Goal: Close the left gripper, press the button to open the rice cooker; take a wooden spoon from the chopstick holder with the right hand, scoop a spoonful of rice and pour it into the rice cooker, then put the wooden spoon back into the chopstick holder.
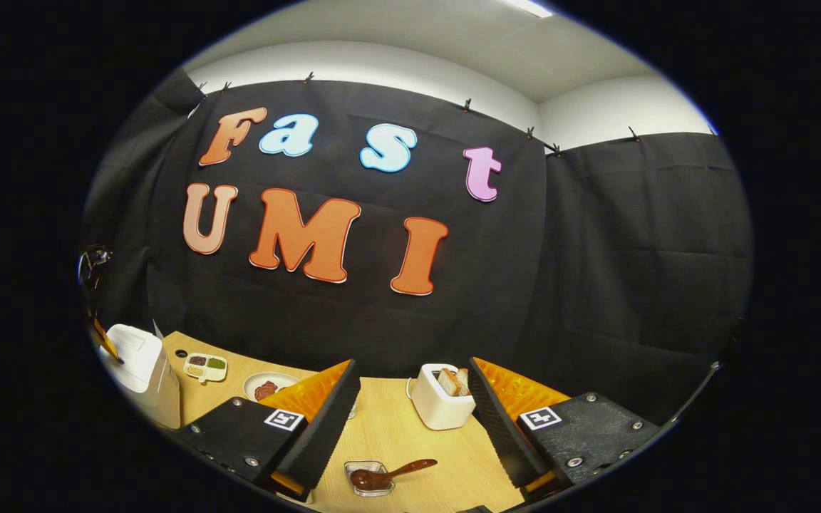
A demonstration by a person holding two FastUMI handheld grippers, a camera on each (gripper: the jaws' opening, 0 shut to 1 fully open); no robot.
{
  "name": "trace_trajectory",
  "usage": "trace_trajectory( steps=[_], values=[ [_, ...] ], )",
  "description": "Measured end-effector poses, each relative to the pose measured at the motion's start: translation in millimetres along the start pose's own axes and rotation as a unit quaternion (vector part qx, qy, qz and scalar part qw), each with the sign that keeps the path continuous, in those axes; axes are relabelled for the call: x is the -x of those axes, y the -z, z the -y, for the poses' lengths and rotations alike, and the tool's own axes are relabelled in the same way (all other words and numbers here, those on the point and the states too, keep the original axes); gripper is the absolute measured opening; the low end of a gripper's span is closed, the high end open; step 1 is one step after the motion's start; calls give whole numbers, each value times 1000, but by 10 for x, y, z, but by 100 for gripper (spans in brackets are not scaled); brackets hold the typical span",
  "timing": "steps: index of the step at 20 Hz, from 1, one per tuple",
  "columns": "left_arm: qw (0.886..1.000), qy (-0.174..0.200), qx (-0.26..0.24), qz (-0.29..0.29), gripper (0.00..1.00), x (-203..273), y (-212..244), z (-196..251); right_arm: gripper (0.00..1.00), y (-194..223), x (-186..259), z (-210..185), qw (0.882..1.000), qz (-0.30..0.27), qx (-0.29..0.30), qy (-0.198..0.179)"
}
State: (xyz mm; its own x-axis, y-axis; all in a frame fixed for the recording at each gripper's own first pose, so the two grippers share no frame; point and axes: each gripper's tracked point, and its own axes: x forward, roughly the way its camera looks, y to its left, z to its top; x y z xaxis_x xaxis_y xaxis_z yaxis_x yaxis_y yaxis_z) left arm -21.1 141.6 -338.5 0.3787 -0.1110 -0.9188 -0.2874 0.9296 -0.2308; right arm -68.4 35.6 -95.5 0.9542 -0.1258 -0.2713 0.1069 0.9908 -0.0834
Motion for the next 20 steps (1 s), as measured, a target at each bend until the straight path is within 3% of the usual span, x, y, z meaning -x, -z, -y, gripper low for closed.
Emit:
trace_trajectory(
  steps=[3,10,15,18,20],
  values=[
    [1000,16,0,-6,9,-86,-57,54,94,88,59,-46,1000,-16,8,5],
    [1000,27,3,2,6,-96,-41,4,95,203,88,-177,1000,-29,-4,-8],
    [992,-12,-20,125,5,289,-261,-23,95,332,-84,-74,999,-31,-3,-23],
    [971,-29,-37,234,6,690,-533,16,95,456,-216,-46,998,-39,-10,-38],
    [960,-40,-39,276,5,869,-632,64,95,563,-329,-77,997,-51,-12,-51]
  ],
)
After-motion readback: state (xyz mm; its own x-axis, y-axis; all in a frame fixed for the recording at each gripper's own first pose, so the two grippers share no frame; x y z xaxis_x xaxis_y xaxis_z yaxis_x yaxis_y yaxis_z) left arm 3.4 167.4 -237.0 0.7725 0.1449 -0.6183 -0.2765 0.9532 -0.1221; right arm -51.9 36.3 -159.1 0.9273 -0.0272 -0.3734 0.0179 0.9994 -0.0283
